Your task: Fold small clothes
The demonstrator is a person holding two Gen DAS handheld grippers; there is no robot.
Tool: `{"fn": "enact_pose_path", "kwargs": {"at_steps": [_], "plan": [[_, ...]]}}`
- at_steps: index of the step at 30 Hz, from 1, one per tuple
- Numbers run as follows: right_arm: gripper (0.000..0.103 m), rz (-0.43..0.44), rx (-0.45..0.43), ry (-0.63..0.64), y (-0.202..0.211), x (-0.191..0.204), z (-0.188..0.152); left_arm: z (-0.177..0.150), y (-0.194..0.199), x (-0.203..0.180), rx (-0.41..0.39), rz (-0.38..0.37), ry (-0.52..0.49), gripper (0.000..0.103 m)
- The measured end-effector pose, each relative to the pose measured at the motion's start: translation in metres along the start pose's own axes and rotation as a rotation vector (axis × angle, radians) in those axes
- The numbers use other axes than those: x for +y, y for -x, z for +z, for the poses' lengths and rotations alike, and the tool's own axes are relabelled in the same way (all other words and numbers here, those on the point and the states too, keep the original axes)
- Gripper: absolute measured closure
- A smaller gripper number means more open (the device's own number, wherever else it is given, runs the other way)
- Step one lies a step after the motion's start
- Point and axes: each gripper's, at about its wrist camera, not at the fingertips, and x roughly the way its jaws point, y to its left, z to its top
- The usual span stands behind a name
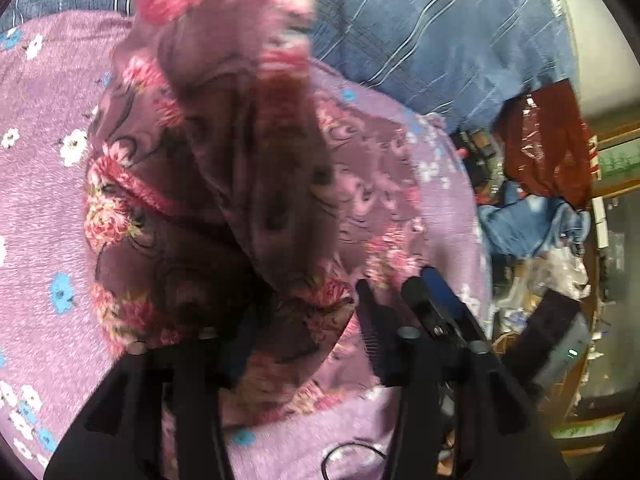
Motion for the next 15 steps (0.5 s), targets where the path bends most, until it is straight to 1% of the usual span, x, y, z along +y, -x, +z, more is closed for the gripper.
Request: {"fn": "enact_pose_path", "kwargs": {"at_steps": [1,3,4,5,6,7,8,9,11,12,14,15], "plan": [[0.027,0.017,-0.008,-0.014,0.003,-0.002,0.001,0.001,0.011,0.000,-0.017,-0.009,-0.001,0.054],[0.026,0.049,-0.024,-0.028,0.008,-0.004,0.003,0.005,0.031,0.001,-0.062,-0.008,-0.002,0.046],[0.025,0.070,-0.032,-0.029,0.010,-0.004,0.004,0.009,0.042,0.003,-0.095,0.003,0.001,0.037],[0.025,0.118,-0.046,-0.027,0.013,-0.001,0.004,0.011,0.048,0.005,-0.114,0.020,0.004,0.029],[0.025,0.160,-0.046,-0.019,0.014,0.002,0.003,0.017,0.051,0.007,-0.129,0.050,0.007,0.027],[0.023,0.223,-0.033,-0.006,0.013,0.008,0.002,0.023,0.053,0.008,-0.134,0.079,0.012,0.026],[0.023,0.297,-0.008,0.019,0.010,0.017,-0.002,0.029,0.052,0.010,-0.126,0.087,0.018,0.026],[0.023,0.339,0.012,0.049,0.008,0.026,-0.005,0.034,0.051,0.012,-0.113,0.091,0.028,0.026],[0.022,0.369,0.024,0.122,0.005,0.044,-0.012,0.043,0.046,0.013,-0.099,0.100,0.039,0.026],[0.022,0.367,0.022,0.170,0.003,0.055,-0.016,0.048,0.044,0.012,-0.099,0.115,0.036,0.026],[0.020,0.364,0.023,0.222,-0.004,0.069,-0.022,0.058,0.037,0.007,-0.100,0.163,0.019,0.026],[0.019,0.365,0.025,0.231,-0.009,0.075,-0.025,0.062,0.033,0.007,-0.099,0.199,0.016,0.026]]}}
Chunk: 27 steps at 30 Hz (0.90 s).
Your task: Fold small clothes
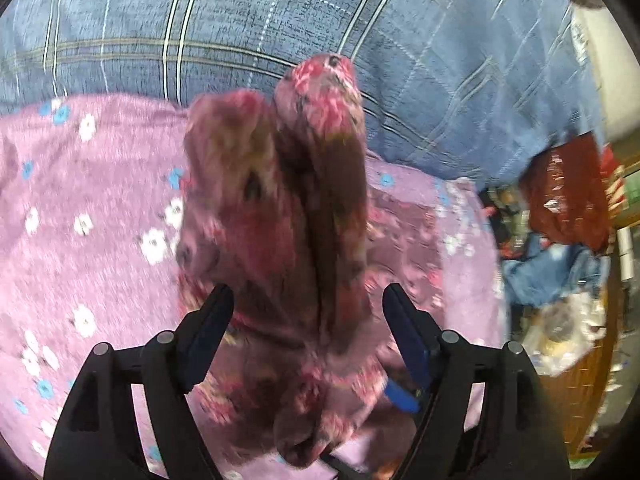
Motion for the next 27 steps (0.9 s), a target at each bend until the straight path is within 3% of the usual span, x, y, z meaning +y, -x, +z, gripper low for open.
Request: {"fn": "enact_pose_path", "kwargs": {"at_steps": [3,4,5,7,13,15,18,22,23,25,27], "plan": [[0.020,0.002,0.014,-0.009,-0.024,0.003,-0.003,0.007,-0.014,-0.004,-0.005,0.070,0.001,0.028],[0.023,-0.007,-0.002,-0.013,-0.027,0.003,-0.004,0.007,-0.018,-0.006,-0.017,0.087,-0.005,0.046],[0.049,-0.005,-0.023,-0.017,-0.029,0.002,-0.005,0.008,-0.019,-0.008,-0.020,0.092,-0.014,0.072],[0.080,-0.014,-0.033,-0.036,-0.029,-0.003,-0.003,0.008,-0.020,-0.014,-0.017,0.061,-0.029,0.087],[0.085,0.122,-0.146,-0.277,0.038,-0.044,-0.003,0.006,-0.018,-0.064,-0.029,-0.084,-0.093,0.088],[0.085,0.082,-0.101,-0.321,0.045,-0.058,-0.007,0.003,-0.035,-0.082,0.008,-0.079,-0.121,0.087],[0.083,-0.014,0.043,-0.364,0.032,-0.080,-0.017,-0.005,-0.053,-0.101,0.040,-0.068,-0.155,0.086],[0.070,-0.023,0.045,-0.365,0.039,-0.085,-0.017,-0.005,-0.020,-0.085,-0.064,-0.184,-0.112,0.076],[0.066,-0.028,0.007,-0.370,0.048,-0.087,-0.014,-0.002,-0.011,-0.076,-0.092,-0.199,-0.095,0.067],[0.056,-0.053,-0.082,-0.401,0.066,-0.093,-0.011,-0.002,0.009,-0.050,-0.162,-0.184,-0.057,0.047],[0.045,-0.068,-0.170,-0.446,0.080,-0.100,-0.009,-0.006,0.018,-0.024,-0.202,-0.149,-0.040,0.046]]}}
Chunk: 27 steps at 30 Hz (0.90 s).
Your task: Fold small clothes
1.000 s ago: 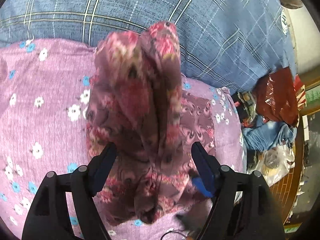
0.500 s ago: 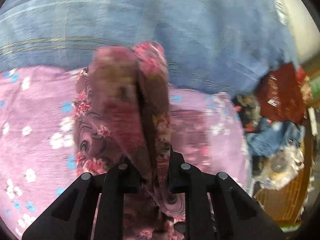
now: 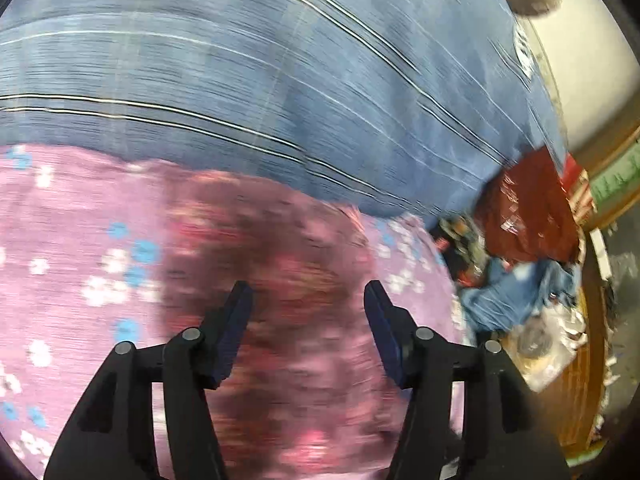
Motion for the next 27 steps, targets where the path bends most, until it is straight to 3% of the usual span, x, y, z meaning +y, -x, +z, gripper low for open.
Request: {"fn": "enact_pose_path", "kwargs": {"at_steps": [2,6,9,10,11,12,15,16,17,19,20,21,25,27], "plan": [[0.039,0.020,-0.034,-0.022,0.001,0.001,0.006,-0.006,-0.003,0.023,0.025,0.018,0.029,0.046],[0.031,0.004,-0.036,0.004,-0.033,0.015,0.026,-0.022,-0.017,0.058,0.099,-0.019,0.135,0.046],[0.031,-0.069,0.097,0.027,-0.083,0.017,0.044,-0.036,-0.030,0.062,0.148,-0.029,0.151,0.046],[0.042,-0.105,0.147,0.054,-0.099,0.019,0.047,-0.040,-0.030,0.061,0.153,-0.040,0.146,0.046],[0.087,-0.111,0.174,0.098,-0.107,0.024,0.048,-0.042,-0.028,0.061,0.150,-0.049,0.137,0.046],[0.093,-0.104,0.188,0.131,-0.107,0.030,0.050,-0.043,-0.022,0.060,0.142,-0.063,0.123,0.046],[0.094,-0.002,0.026,0.121,-0.069,0.034,0.056,-0.045,-0.017,0.058,0.136,-0.096,0.100,0.045],[0.094,-0.024,-0.017,0.090,-0.060,0.026,0.056,-0.047,-0.019,0.058,0.143,-0.098,0.097,0.043],[0.094,-0.055,-0.021,0.054,-0.059,0.015,0.055,-0.049,-0.023,0.058,0.158,-0.087,0.092,0.043],[0.094,-0.144,0.070,-0.030,-0.072,-0.016,0.046,-0.055,-0.033,0.056,0.188,-0.078,0.091,0.043],[0.093,-0.141,0.114,-0.053,-0.076,-0.026,0.041,-0.057,-0.035,0.056,0.198,-0.086,0.095,0.043],[0.092,-0.121,0.103,-0.063,-0.071,-0.028,0.040,-0.061,-0.037,0.056,0.208,-0.095,0.100,0.043],[0.064,-0.032,0.054,-0.130,-0.037,-0.030,0.039,-0.075,-0.036,0.053,0.217,-0.104,0.102,0.042],[0.042,-0.007,0.063,-0.133,-0.031,-0.032,0.033,-0.081,-0.037,0.050,0.220,-0.072,0.081,0.042]]}}
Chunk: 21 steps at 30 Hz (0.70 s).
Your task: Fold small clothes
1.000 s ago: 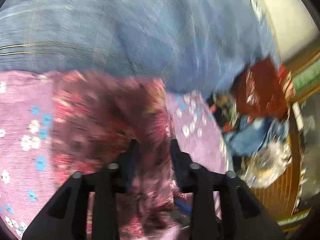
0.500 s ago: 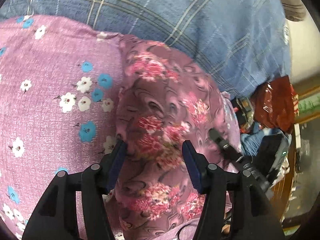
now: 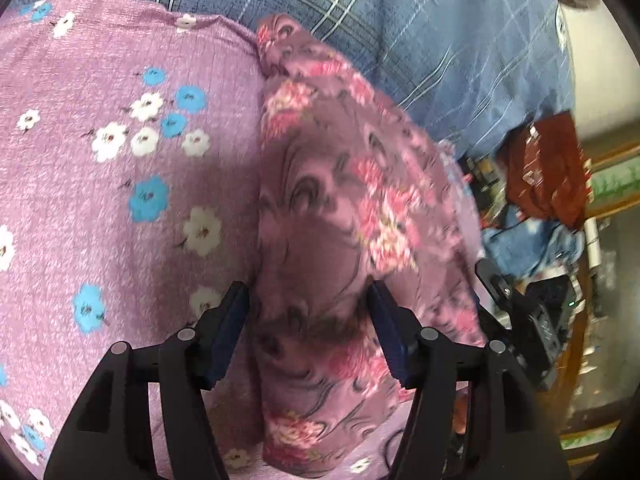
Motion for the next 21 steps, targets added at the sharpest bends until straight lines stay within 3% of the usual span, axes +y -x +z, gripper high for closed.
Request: {"fn": "enact_pose_path", "kwargs": {"at_steps": [3,5,7,8,10,12,13,16,21], "plan": [[0.042,-0.066,0.090,0.022,-0.002,0.002,-0.011,-0.014,0.004,0.001,0.010,-0.038,0.008,0.042],[0.045,-0.042,0.065,0.070,0.007,0.005,-0.024,-0.026,0.005,0.003,0.019,-0.044,0.007,0.043],[0.082,-0.121,0.044,0.183,0.013,0.012,-0.038,-0.039,0.001,0.003,0.038,-0.012,-0.003,0.047],[0.089,-0.182,0.063,0.241,0.010,0.016,-0.042,-0.044,0.001,0.003,0.043,-0.009,-0.009,0.055],[0.089,-0.162,0.037,0.238,0.022,0.020,-0.045,-0.053,0.005,-0.002,0.033,0.009,-0.029,0.055],[0.090,-0.097,-0.008,0.242,0.039,0.030,-0.047,-0.062,0.012,-0.006,-0.004,0.084,-0.075,0.055],[0.090,-0.111,-0.020,0.265,0.043,0.032,-0.050,-0.065,0.014,-0.010,-0.022,0.118,-0.098,0.055],[0.090,-0.281,0.070,0.313,0.016,0.025,-0.057,-0.070,0.010,-0.016,-0.024,0.151,-0.111,0.055],[0.081,-0.270,0.068,0.271,0.027,0.022,-0.059,-0.078,0.014,-0.019,-0.050,0.182,-0.141,0.055]]}}
